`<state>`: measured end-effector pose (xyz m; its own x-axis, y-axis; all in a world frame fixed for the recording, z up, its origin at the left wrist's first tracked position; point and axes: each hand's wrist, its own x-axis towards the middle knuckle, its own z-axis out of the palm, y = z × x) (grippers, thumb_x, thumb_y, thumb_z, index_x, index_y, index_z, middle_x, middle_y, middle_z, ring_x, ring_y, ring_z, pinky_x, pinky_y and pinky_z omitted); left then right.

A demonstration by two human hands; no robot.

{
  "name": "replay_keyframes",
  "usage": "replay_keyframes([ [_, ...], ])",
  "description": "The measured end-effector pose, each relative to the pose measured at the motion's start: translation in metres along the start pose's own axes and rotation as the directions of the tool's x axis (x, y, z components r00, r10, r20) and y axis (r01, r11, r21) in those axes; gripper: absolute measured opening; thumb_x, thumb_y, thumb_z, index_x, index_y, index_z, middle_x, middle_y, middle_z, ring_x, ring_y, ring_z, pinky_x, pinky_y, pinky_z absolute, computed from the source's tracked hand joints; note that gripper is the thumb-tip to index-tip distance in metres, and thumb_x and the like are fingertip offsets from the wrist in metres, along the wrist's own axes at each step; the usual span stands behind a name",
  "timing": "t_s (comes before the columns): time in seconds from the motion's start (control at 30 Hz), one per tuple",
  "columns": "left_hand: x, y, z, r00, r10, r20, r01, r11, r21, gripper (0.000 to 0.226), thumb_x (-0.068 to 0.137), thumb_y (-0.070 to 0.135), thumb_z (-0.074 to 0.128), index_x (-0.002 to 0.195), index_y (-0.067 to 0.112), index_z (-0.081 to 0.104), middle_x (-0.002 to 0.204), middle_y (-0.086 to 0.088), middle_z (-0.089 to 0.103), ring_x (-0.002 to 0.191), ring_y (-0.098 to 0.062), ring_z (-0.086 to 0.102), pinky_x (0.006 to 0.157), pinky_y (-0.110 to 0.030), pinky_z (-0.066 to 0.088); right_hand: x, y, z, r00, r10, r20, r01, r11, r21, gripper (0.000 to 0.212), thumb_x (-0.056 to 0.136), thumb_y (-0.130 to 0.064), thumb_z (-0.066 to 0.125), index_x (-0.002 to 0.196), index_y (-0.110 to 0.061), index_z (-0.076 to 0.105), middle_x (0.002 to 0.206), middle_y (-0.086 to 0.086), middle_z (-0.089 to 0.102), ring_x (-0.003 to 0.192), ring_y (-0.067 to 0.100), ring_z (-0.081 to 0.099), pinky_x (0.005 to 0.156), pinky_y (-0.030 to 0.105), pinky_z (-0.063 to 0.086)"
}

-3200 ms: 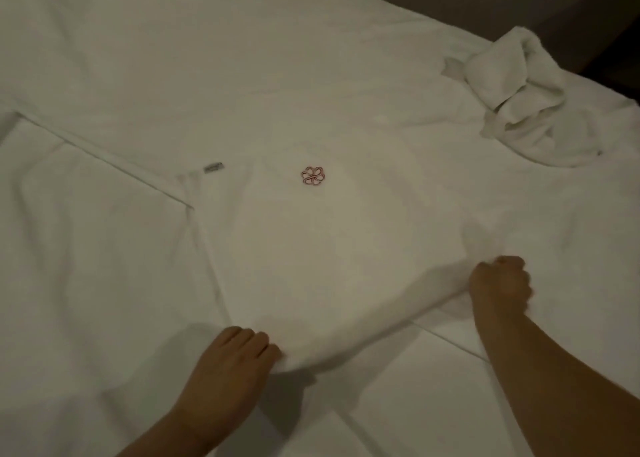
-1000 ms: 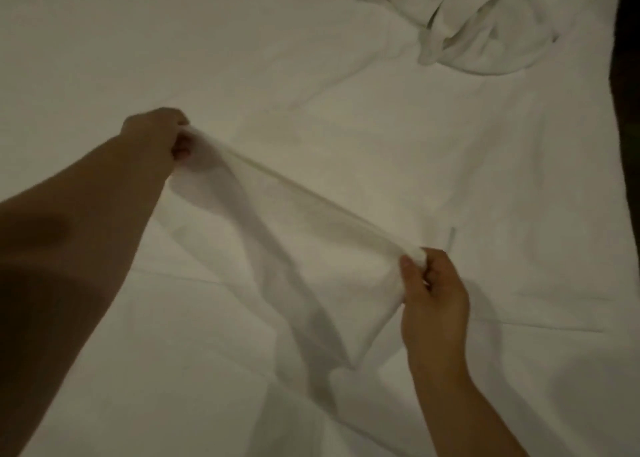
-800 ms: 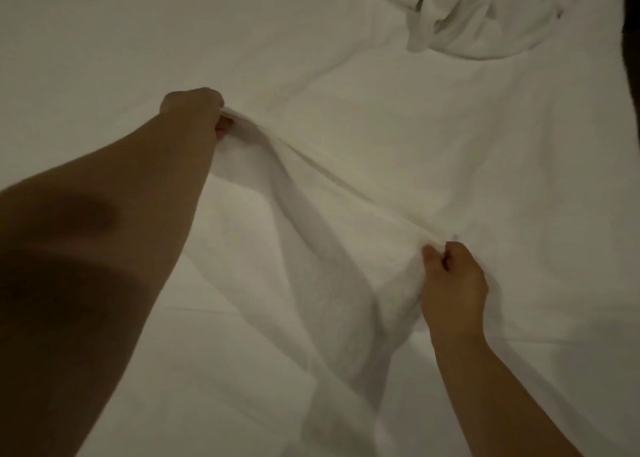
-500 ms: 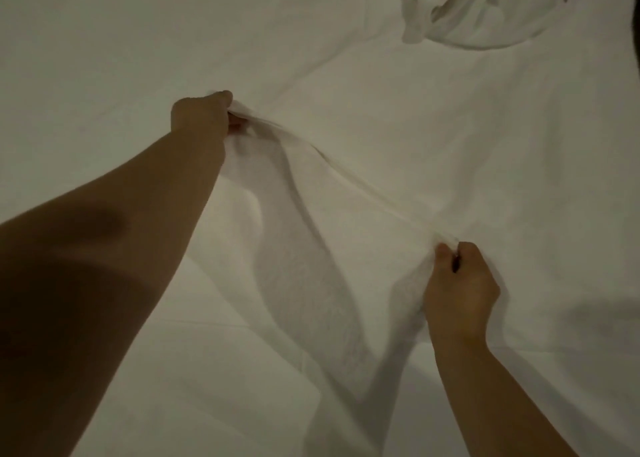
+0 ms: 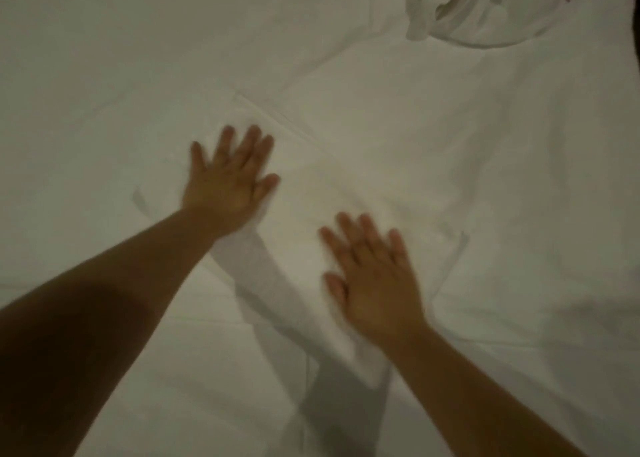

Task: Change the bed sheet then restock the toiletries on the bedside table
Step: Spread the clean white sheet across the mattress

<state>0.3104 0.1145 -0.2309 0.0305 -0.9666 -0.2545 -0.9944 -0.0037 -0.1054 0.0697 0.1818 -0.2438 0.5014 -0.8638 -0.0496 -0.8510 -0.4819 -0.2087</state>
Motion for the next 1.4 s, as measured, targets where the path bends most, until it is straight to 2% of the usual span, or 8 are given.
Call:
replay_keyframes([
  [0.13, 0.001, -0.029, -0.011, 0.979, -0.197, 0.047, 0.198, 0.980, -0.012, 0.067, 0.093, 0.055, 0.004, 0.151, 0.024, -0.006, 0.159, -0.001, -0.011, 0.146, -0.029, -0.008, 0.114, -0.058, 0.000, -0.004, 0.044, -0.010, 0.980, 0.194, 0.033, -0.190, 0.976, -0.105, 0.059, 0.093, -0.045, 0.023, 0.145, -0.021, 0.034, 0.152, 0.008, 0.032, 0.139, 0.032, 0.030, 0.111, 0.051, 0.014],
  [0.23, -0.019, -0.007, -0.011, 0.966, -0.139, -0.217, 0.119, 0.988, -0.103, 0.070, 0.097, 0.051, 0.010, 0.150, 0.006, 0.014, 0.156, -0.018, 0.013, 0.144, -0.037, 0.014, 0.109, -0.063, 0.011, -0.010, 0.035, -0.018, 0.951, 0.299, -0.085, -0.307, 0.946, -0.108, 0.061, 0.090, -0.039, 0.028, 0.143, -0.012, 0.038, 0.149, 0.015, 0.035, 0.135, 0.036, 0.036, 0.109, 0.058, 0.019],
  [0.37, -0.060, 0.039, 0.017, 0.917, 0.364, -0.160, -0.369, 0.930, 0.003, 0.064, 0.097, 0.055, 0.006, 0.145, 0.019, 0.028, 0.151, -0.010, 0.034, 0.136, -0.032, 0.036, 0.103, -0.060, 0.029, -0.029, -0.009, -0.013, 0.996, -0.076, -0.041, 0.075, 0.997, -0.033, 0.054, 0.090, -0.037, 0.033, 0.140, -0.018, 0.041, 0.147, 0.008, 0.041, 0.135, 0.029, 0.038, 0.109, 0.048, 0.017],
  [0.57, -0.074, 0.027, 0.018, 0.984, 0.049, -0.169, -0.079, 0.982, -0.173, 0.084, 0.090, 0.066, 0.007, 0.148, 0.008, 0.024, 0.153, -0.015, 0.026, 0.143, -0.029, 0.022, 0.110, -0.054, 0.019, -0.047, 0.063, -0.018, 0.997, -0.045, 0.059, 0.050, 0.996, -0.080, 0.057, 0.098, -0.052, 0.013, 0.141, -0.023, 0.035, 0.147, 0.003, 0.040, 0.136, 0.023, 0.034, 0.110, 0.046, 0.022],
  [0.77, -0.163, 0.110, 0.034, 0.786, 0.538, -0.304, -0.582, 0.810, -0.072, 0.088, 0.081, 0.055, 0.046, 0.152, 0.018, 0.009, 0.152, -0.008, 0.029, 0.140, -0.024, 0.025, 0.110, -0.048, 0.018, -0.043, 0.118, -0.040, 0.921, -0.324, 0.217, 0.368, 0.907, -0.203, 0.079, 0.080, -0.062, 0.036, 0.149, -0.030, 0.017, 0.156, 0.000, 0.020, 0.143, 0.019, 0.012, 0.113, 0.045, 0.010],
  [0.97, -0.164, 0.141, 0.018, 0.854, 0.214, -0.474, -0.400, 0.852, -0.336, 0.035, 0.072, 0.021, 0.049, 0.102, 0.019, 0.067, 0.101, -0.003, 0.069, 0.097, -0.024, 0.065, 0.095, -0.035, 0.035, -0.019, 0.114, -0.044, 0.925, -0.345, 0.160, 0.376, 0.888, -0.265, 0.069, 0.078, -0.051, 0.035, 0.143, -0.028, 0.028, 0.151, 0.003, 0.035, 0.140, 0.022, 0.028, 0.110, 0.045, 0.008],
  [1.27, -0.210, 0.148, 0.012, 0.901, -0.268, -0.341, -0.112, 0.617, -0.779, 0.029, 0.083, 0.033, 0.046, 0.111, 0.027, 0.048, 0.108, -0.001, 0.064, 0.092, -0.010, 0.056, 0.077, -0.022, 0.047, 0.011, 0.116, -0.078, 0.909, -0.367, -0.198, 0.336, 0.926, -0.173, 0.038, 0.074, -0.014, 0.042, 0.095, -0.010, 0.073, 0.118, 0.012, 0.066, 0.115, 0.038, 0.057, 0.092, 0.052, 0.043],
  [1.4, -0.235, 0.152, 0.019, 0.899, -0.308, -0.311, -0.084, 0.574, -0.814, 0.032, 0.083, 0.032, 0.046, 0.114, 0.027, 0.048, 0.109, 0.000, 0.064, 0.096, -0.009, 0.056, 0.078, -0.017, 0.045, -0.008, 0.120, -0.092, 0.801, -0.585, -0.128, 0.570, 0.811, -0.136, 0.051, 0.082, -0.028, 0.048, 0.132, -0.020, 0.051, 0.141, 0.014, 0.046, 0.121, 0.032, 0.046, 0.094, 0.041, 0.039],
])
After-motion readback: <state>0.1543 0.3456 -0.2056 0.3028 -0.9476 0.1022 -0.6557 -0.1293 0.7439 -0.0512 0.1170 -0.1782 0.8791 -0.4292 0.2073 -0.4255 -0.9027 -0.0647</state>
